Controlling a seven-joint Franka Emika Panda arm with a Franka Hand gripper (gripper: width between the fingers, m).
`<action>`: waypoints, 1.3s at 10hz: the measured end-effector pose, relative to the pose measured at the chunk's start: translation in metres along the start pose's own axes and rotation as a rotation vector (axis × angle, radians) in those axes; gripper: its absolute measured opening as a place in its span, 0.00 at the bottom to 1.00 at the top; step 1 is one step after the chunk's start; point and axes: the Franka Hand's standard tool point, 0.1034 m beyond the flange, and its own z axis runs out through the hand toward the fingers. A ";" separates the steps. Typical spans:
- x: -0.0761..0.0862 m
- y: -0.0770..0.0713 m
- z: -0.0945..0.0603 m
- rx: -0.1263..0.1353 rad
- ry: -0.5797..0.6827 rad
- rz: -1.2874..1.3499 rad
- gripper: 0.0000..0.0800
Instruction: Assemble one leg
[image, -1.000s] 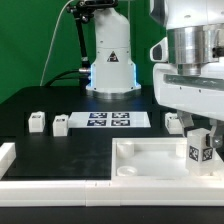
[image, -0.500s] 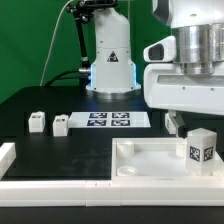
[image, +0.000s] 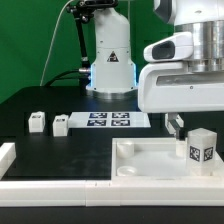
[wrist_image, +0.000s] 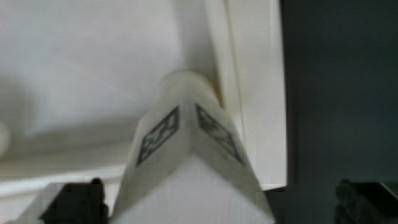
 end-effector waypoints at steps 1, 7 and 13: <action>0.001 0.004 0.000 -0.006 0.001 -0.118 0.81; -0.002 0.009 0.007 -0.031 0.017 -0.451 0.65; -0.004 0.006 0.008 -0.018 0.014 -0.091 0.36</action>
Offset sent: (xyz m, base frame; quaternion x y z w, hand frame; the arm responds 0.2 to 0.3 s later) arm -0.0086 0.0102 -0.0116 -0.0169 0.0438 -0.2148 0.9755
